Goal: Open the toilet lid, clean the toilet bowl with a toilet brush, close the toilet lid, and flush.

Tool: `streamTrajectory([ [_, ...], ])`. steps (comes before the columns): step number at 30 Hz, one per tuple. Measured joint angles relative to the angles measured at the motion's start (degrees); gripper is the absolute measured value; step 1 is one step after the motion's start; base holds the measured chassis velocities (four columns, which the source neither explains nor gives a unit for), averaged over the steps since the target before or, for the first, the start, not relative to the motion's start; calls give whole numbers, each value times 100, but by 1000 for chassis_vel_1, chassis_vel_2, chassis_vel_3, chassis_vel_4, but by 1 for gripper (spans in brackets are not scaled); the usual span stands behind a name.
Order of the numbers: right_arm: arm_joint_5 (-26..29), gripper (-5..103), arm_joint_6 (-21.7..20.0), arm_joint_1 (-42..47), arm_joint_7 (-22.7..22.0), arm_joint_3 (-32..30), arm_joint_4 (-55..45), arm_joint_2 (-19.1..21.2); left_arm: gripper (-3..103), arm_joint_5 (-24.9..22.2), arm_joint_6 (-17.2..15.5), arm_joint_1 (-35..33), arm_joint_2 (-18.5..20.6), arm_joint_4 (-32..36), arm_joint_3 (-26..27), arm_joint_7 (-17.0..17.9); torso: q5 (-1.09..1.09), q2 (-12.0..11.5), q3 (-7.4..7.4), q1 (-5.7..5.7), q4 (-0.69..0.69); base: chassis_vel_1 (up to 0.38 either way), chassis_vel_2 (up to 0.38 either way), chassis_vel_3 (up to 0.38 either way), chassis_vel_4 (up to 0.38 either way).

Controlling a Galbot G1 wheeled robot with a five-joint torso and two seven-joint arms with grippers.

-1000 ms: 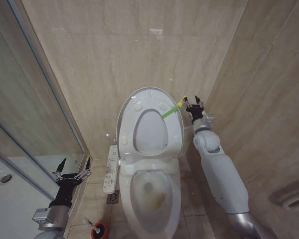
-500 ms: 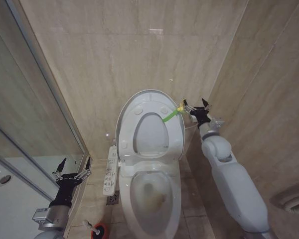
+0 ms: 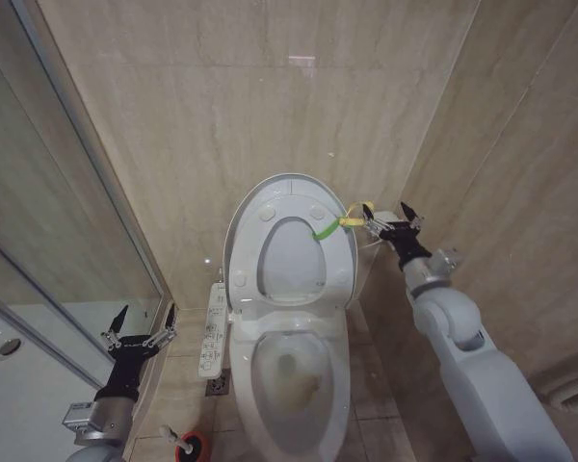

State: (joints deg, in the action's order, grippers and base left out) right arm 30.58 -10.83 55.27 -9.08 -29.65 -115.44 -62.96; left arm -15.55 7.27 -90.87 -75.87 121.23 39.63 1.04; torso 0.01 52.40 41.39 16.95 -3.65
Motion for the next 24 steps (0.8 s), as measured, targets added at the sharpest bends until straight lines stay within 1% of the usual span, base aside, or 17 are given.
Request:
streamTrajectory([
  [4, 5, 100, 4, 322, -51, -101, -222, 9, 100, 0, 0, 0, 0, 0, 0, 0, 0, 0, 0, 0, 0, 0, 0, 0, 0],
  [13, -22, 100, 9, 1152, -134, -253, -832, -143, 100, 0, 0, 0, 0, 0, 0, 0, -1, 0, 0, 0, 1, 0, 0, 0, 0],
  [16, -179, 100, 187, 1576, 51, -302, -1061, -144, 100, 0, 0, 0, 0, 0, 0, 0, -1, 0, 0, 0, 0, 0, 0, 0, 0],
  [24, -173, 100, 378, 2069, 103, -398, -1454, -240, 100, 0, 0, 0, 0, 0, 0, 0, -1, -1, 0, 0, 0, 0, 0, 0, 0],
])
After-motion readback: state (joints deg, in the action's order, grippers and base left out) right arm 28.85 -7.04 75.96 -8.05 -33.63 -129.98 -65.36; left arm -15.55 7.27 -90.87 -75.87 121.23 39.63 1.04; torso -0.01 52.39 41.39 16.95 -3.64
